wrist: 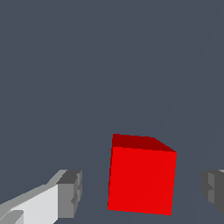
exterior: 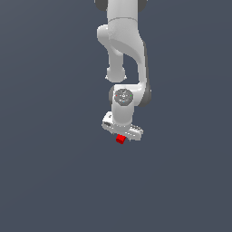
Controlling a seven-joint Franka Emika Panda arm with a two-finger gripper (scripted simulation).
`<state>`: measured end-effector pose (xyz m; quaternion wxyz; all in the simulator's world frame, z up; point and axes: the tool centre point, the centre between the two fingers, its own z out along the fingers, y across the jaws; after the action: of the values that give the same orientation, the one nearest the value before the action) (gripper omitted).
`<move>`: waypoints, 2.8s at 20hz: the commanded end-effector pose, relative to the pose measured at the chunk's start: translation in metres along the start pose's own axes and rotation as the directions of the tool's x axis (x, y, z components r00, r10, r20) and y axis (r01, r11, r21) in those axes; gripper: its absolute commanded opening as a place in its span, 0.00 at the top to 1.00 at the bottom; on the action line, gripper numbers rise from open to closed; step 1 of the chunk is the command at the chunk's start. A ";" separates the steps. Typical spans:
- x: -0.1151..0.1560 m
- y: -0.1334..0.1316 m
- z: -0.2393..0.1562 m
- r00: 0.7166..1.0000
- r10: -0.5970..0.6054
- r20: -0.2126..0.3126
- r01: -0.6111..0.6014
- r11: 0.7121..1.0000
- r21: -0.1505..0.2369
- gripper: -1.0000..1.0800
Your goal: Pick up the red cube and move it to a goal position.
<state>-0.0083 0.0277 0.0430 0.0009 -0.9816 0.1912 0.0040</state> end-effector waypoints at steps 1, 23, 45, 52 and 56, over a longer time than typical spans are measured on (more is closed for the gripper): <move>0.001 0.000 0.010 0.999 0.039 -0.005 -0.039 0.999 0.000 0.04; 0.003 -0.002 0.020 0.996 0.086 -0.008 -0.086 0.996 0.000 1.00; 0.034 -0.060 -0.141 0.996 0.087 -0.009 -0.087 0.996 -0.001 1.00; 0.047 -0.083 -0.201 0.996 0.087 -0.009 -0.087 0.996 -0.001 1.00; 0.053 -0.091 -0.223 0.996 0.088 -0.008 -0.088 0.996 0.000 1.00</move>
<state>0.0734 0.0900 0.2574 -0.0001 -0.9723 0.2338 -0.0005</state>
